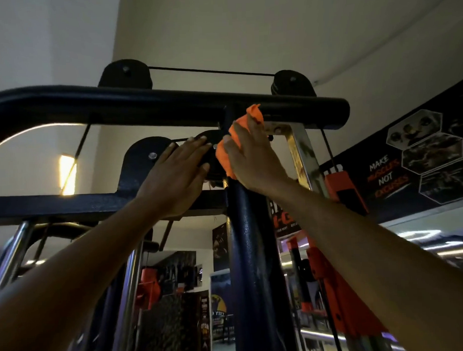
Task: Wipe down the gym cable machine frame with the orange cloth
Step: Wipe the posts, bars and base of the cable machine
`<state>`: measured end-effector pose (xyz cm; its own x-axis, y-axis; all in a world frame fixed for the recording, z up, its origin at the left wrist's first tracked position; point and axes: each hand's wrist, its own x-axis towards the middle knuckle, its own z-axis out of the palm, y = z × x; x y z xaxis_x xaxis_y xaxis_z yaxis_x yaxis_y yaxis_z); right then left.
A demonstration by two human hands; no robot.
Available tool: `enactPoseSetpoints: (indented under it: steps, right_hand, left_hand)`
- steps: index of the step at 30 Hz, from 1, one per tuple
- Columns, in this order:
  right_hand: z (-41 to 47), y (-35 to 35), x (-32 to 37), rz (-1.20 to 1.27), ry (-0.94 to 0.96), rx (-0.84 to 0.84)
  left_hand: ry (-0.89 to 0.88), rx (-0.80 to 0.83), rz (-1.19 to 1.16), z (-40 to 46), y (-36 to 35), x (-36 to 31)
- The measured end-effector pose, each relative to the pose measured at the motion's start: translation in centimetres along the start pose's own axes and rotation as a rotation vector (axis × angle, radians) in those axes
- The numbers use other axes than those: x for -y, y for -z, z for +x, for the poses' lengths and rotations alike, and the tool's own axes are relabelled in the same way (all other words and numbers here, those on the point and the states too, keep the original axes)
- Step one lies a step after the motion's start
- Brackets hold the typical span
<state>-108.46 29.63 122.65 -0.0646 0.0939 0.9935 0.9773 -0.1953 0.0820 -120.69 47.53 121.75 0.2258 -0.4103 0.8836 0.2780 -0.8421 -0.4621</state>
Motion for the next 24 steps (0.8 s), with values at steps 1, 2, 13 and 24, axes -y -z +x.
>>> enactPoseSetpoints:
  steps: [1, 2, 13, 24]
  right_hand:
    - [-1.2, -0.3, -0.2, -0.023, 0.027, -0.010]
    - [-2.1, -0.6, -0.6, -0.041, 0.049, -0.014]
    - [0.0, 0.2, -0.5, 0.000, 0.040, -0.001]
    - [-2.4, 1.0, 1.4, -0.084, -0.013, 0.047]
  left_hand:
    - [0.006, -0.003, 0.004, 0.0, 0.0, 0.0]
    - [0.013, -0.007, 0.011, 0.1, -0.1, 0.0]
    - [0.006, -0.040, 0.021, 0.0, -0.2, 0.2]
    - [0.017, 0.039, 0.070, -0.9, -0.5, -1.1]
